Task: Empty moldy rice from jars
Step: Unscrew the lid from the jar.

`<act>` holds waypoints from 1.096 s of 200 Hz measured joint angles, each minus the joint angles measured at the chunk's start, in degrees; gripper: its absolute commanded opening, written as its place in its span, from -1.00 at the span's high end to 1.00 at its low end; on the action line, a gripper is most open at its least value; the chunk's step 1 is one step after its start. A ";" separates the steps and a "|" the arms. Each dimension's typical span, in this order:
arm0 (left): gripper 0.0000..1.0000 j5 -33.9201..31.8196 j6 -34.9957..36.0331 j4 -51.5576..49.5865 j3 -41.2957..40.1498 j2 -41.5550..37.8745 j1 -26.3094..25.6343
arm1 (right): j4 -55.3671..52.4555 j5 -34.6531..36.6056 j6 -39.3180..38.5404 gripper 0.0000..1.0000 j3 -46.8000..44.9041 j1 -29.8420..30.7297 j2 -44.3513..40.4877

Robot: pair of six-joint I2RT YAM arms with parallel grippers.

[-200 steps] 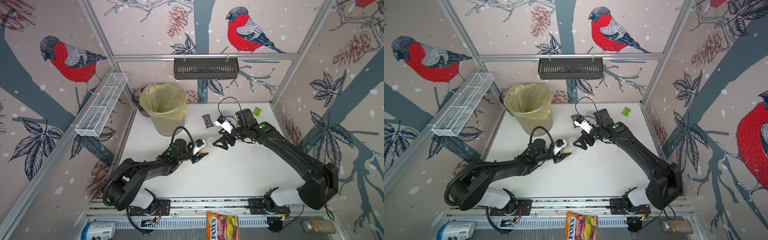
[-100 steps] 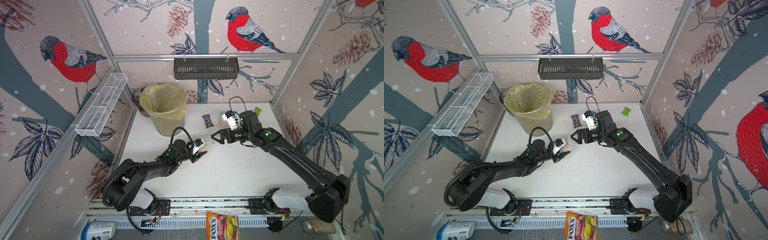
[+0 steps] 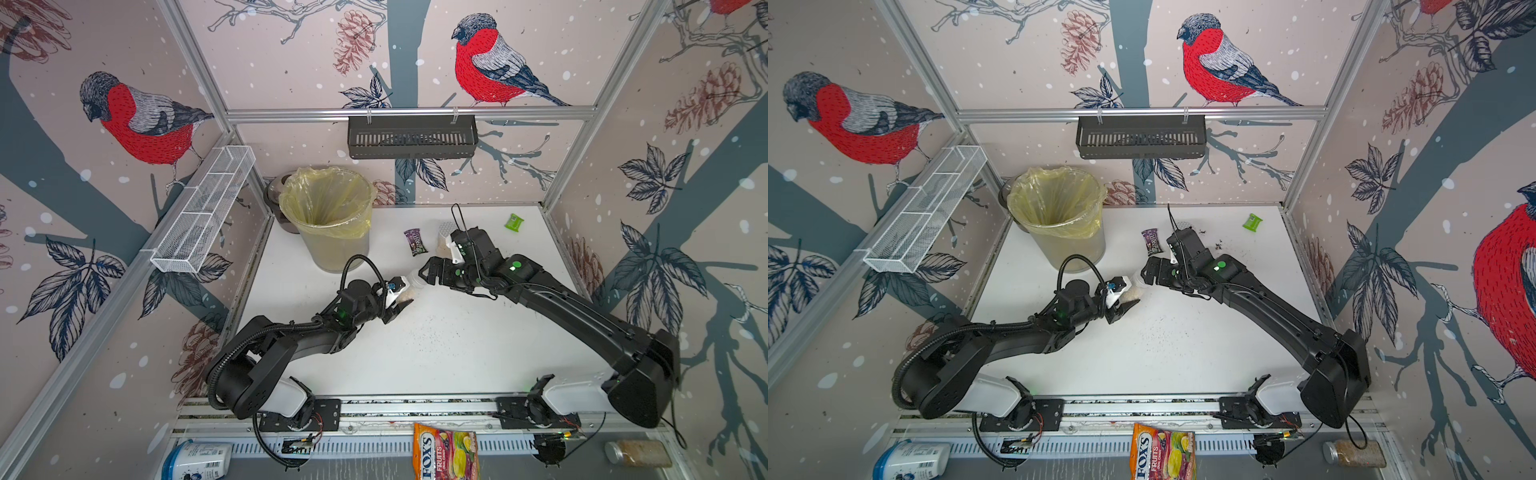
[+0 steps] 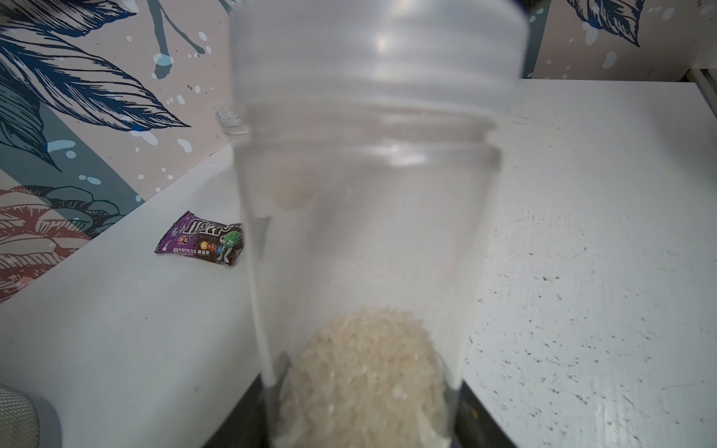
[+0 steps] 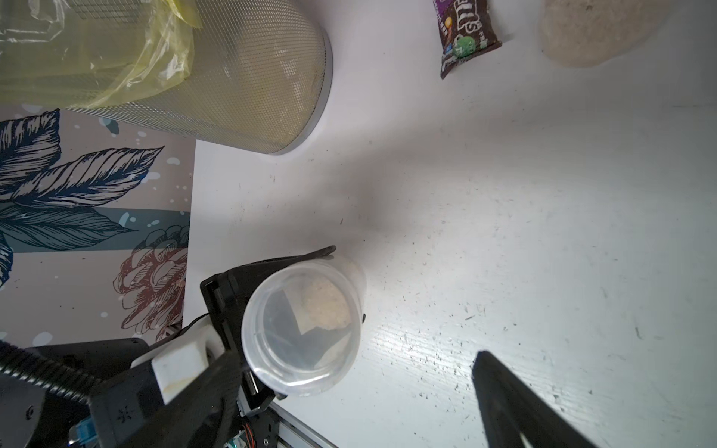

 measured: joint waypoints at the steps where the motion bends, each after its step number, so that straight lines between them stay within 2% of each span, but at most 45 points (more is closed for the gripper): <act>1: 1.00 -0.02 0.00 0.00 0.00 0.02 0.00 | 0.00 0.00 0.00 -0.84 0.04 0.00 0.04; 101: 1.00 -0.87 0.00 0.07 -0.13 0.66 0.00 | -0.68 -1.92 -0.26 -0.67 4.74 2.38 6.12; 177: 1.00 -0.87 0.00 0.04 -0.20 0.52 0.00 | -1.01 -1.92 -0.70 -0.60 5.66 3.58 7.69; 219: 1.00 -0.85 0.00 0.02 -0.20 0.55 0.00 | -2.16 -1.70 -2.21 -0.50 7.45 3.28 8.81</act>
